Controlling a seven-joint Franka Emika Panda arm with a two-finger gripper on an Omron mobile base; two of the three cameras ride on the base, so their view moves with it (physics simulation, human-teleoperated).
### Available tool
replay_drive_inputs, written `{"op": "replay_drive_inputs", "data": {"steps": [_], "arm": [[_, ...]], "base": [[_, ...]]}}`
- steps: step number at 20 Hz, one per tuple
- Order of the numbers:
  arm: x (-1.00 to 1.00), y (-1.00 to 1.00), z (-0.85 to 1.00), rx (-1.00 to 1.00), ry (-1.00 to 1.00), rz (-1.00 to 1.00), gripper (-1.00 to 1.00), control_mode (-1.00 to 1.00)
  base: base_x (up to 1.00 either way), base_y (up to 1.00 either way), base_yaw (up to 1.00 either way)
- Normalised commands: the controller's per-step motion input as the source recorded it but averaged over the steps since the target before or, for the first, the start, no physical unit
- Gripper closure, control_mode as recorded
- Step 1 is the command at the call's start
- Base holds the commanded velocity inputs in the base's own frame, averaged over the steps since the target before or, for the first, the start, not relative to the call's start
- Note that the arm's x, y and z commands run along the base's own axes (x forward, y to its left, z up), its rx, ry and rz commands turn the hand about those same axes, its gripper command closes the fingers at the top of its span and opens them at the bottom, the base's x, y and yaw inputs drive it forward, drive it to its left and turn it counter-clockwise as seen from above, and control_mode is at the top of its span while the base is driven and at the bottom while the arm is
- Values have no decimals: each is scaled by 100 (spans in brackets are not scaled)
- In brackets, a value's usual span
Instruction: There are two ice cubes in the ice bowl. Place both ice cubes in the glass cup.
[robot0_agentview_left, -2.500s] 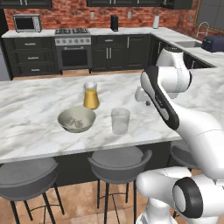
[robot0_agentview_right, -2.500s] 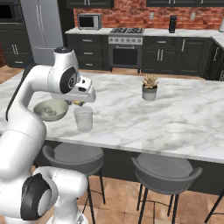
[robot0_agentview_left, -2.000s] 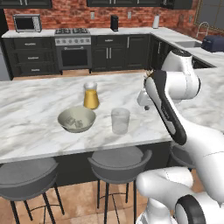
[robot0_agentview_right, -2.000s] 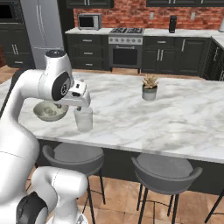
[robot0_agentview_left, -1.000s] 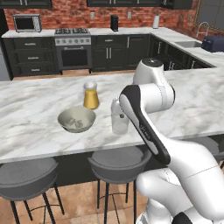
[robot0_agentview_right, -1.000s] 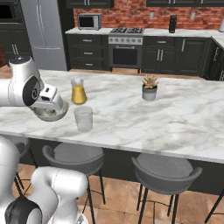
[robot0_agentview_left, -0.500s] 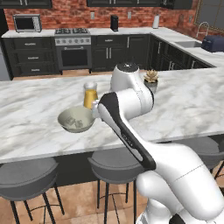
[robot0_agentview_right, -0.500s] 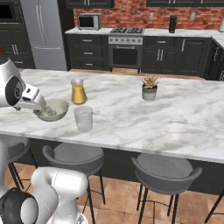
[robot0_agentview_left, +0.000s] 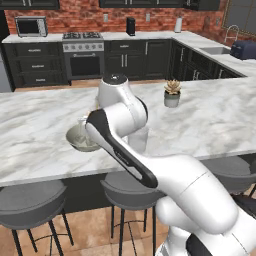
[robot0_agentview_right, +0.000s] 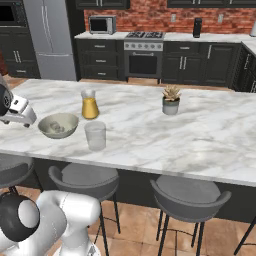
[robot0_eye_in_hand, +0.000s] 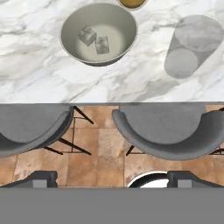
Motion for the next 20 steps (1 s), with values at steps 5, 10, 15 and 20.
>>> {"op": "replay_drive_inputs", "data": {"steps": [5, 10, 15, 20], "arm": [[51, 60, -4, 0, 7, 0, -100, -100], [60, 33, -7, 0, 1, 0, -100, -100], [54, 10, -26, 0, 2, 0, -100, -100], [33, 0, -50, 0, 0, 0, -100, -100]], "base": [[0, 0, 0], [0, 0, 0], [0, 0, 0], [0, 0, 0]]}}
